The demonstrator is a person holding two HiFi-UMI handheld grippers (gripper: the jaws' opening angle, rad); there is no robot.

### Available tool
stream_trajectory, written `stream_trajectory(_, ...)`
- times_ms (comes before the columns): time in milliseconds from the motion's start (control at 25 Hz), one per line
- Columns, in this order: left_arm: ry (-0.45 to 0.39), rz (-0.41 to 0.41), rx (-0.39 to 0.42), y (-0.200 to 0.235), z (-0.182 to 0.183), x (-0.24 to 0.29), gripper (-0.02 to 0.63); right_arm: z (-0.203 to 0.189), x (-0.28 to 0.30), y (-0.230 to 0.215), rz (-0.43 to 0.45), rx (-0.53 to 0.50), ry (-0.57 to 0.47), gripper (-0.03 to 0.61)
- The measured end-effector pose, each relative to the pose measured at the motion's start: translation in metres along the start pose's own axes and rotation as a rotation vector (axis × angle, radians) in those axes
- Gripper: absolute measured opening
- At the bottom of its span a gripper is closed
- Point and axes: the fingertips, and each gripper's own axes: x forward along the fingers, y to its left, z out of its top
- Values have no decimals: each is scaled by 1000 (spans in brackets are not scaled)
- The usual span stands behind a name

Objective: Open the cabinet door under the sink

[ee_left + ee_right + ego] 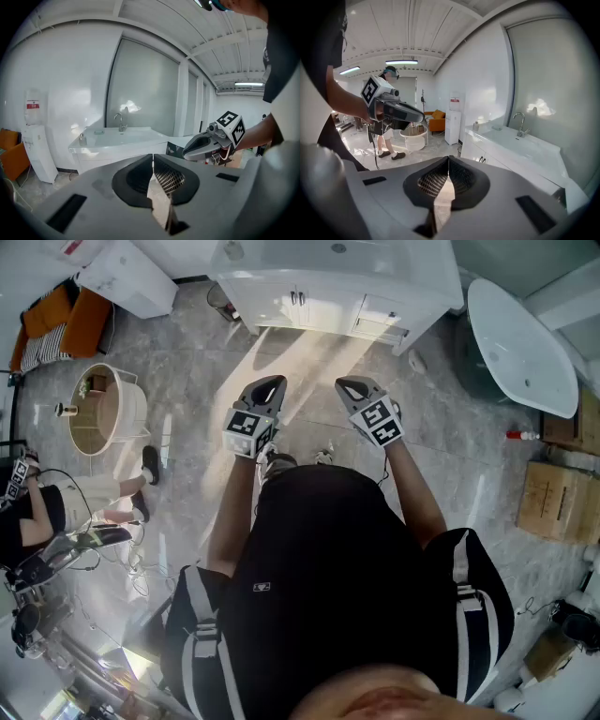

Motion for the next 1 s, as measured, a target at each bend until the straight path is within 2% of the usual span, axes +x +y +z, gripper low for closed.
stream_trajectory(480, 0, 9, -12, 9, -9, -3, 17, 5, 2, 2, 9, 42, -19, 60)
stream_trajectory(840, 12, 38, -28, 4, -9, -9, 17, -10, 4, -1, 7, 35, 6, 60)
stream_trajectory(1000, 10, 53, -55, 15, -20, -14, 17, -13, 13, -3, 10, 38, 14, 60)
